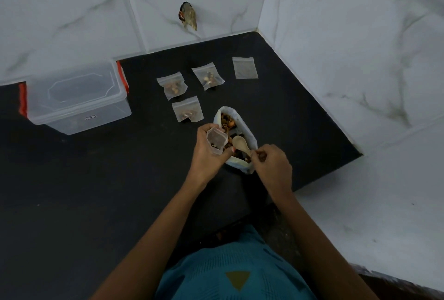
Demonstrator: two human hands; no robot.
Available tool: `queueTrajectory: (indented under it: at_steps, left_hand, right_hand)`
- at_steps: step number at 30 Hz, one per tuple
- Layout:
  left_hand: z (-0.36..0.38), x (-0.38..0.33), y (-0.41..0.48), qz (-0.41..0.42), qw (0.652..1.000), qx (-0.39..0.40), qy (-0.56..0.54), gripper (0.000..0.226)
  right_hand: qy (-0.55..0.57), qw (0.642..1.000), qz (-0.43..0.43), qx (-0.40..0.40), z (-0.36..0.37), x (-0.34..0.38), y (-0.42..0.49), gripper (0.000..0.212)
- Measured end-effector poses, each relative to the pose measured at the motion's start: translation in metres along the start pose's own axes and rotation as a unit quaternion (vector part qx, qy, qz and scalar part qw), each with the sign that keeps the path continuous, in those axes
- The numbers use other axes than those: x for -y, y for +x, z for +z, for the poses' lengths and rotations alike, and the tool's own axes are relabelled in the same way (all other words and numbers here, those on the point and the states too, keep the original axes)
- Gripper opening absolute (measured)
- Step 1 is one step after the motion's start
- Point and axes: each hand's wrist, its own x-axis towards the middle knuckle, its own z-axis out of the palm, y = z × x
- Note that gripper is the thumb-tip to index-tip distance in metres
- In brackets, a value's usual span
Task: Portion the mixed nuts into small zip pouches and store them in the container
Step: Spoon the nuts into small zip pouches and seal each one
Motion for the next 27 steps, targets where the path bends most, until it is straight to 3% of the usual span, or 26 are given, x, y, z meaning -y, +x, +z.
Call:
queueTrajectory:
  at_steps: [3,8,10,14,21,23,27]
  left_hand:
    - [0.002,-0.001,0.0,0.004,1.0,0.007,-0.001,0.057]
    - [0.005,-0.004,-0.001,0.006,1.0,0.013,-0.002,0.059]
    - [0.005,-0.008,-0.002,0.0,1.0,0.016,-0.012,0.059]
    - [0.003,-0.015,-0.002,0.009,1.0,0.021,0.0,0.061]
    - [-0.015,-0.024,-0.003,0.025,0.993,0.109,-0.022,0.071]
    - [-0.026,-0.028,-0.001,0.012,0.992,0.118,-0.043,0.065]
    - [-0.042,-0.034,0.0,0.012,0.993,0.064,-0.102,0.028]
  right_hand:
    - [0.049,0.998,-0.027,-0.011,-0.008,0.005,0.001,0.012]
    - [0.207,0.964,-0.164,0.013,-0.033,0.042,-0.002,0.009]
    - [0.189,0.963,-0.183,0.064,-0.04,0.056,-0.005,0.02]
    - [0.045,0.969,-0.196,0.143,-0.041,0.064,-0.001,0.034]
    - [0.102,0.962,-0.215,0.136,-0.046,0.064,0.008,0.019]
    - [0.135,0.958,-0.22,0.125,-0.049,0.061,0.013,0.015]
    - [0.196,0.946,-0.241,0.088,-0.056,0.055,0.022,0.015]
